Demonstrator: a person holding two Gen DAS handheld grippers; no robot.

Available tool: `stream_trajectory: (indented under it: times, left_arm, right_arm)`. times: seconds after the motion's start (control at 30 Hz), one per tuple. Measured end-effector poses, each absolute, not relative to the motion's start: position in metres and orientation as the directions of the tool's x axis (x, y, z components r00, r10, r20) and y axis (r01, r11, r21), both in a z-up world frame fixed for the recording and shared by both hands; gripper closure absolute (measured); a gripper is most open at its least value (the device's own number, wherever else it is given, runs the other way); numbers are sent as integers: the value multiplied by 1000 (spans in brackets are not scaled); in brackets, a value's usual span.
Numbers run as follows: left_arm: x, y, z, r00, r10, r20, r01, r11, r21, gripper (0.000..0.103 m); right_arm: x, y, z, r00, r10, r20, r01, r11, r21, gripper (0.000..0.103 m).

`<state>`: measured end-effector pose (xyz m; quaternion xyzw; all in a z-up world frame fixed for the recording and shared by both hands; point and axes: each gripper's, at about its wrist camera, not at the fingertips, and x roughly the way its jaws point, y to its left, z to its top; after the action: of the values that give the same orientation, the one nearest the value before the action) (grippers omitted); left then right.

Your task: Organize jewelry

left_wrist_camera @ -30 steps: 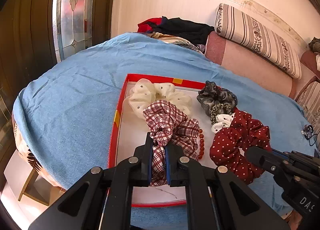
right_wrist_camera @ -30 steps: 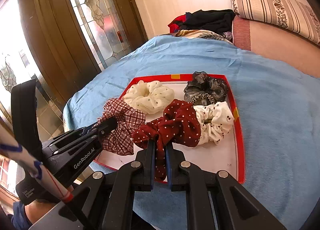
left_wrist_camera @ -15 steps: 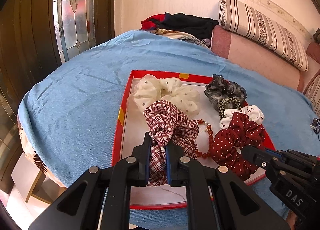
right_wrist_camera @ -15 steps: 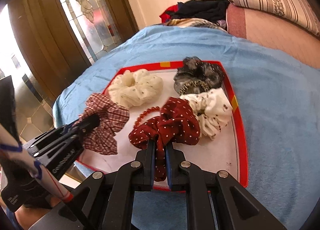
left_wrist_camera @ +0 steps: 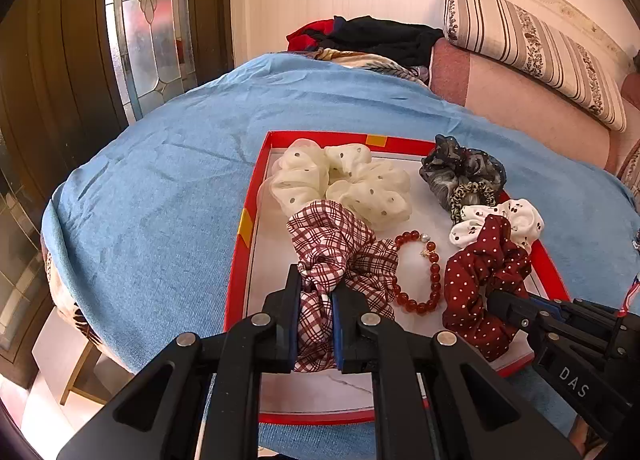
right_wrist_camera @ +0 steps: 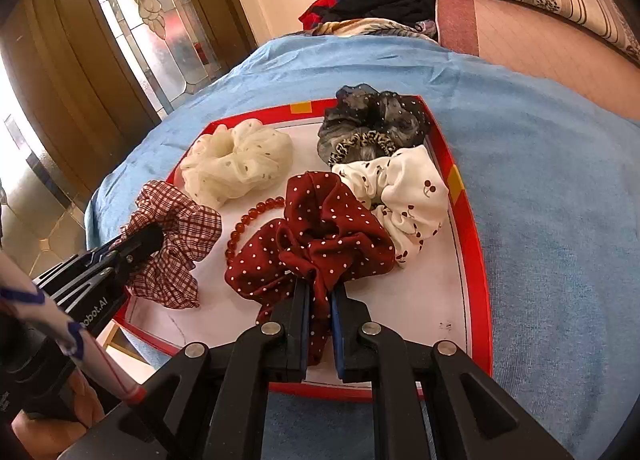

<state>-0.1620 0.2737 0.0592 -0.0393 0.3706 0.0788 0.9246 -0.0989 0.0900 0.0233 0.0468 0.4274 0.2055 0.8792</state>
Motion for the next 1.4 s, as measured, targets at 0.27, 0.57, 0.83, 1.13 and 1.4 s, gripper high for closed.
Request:
stream_trajectory:
  times: [0.27, 0.57, 0.83, 1.13, 1.4]
  left_arm:
    - [-162, 273, 60, 715, 134, -686, -187, 982, -3, 79]
    - [-168, 271, 67, 743, 149, -653, -193, 981, 4, 55]
    - [-203, 271, 109, 839, 187, -511, -238, 971, -35, 14]
    - [-269, 240, 175, 844, 228, -485, -246, 969, 26, 0]
    - [-309, 217, 184, 769, 276, -577, -254, 960, 121, 0]
  right_arm:
    - [-98, 86, 25, 552, 405, -729, -315, 911, 267, 80]
    - [-110, 78, 44, 578, 421, -699, -324, 905, 277, 63]
    - [-142, 50, 83, 653, 400, -644, -315, 916, 249, 53]
    - [-213, 21, 152, 773, 358, -524, -323, 933, 162, 20]
    - [-274, 16, 179, 805, 373, -462, -352, 926, 135, 11]
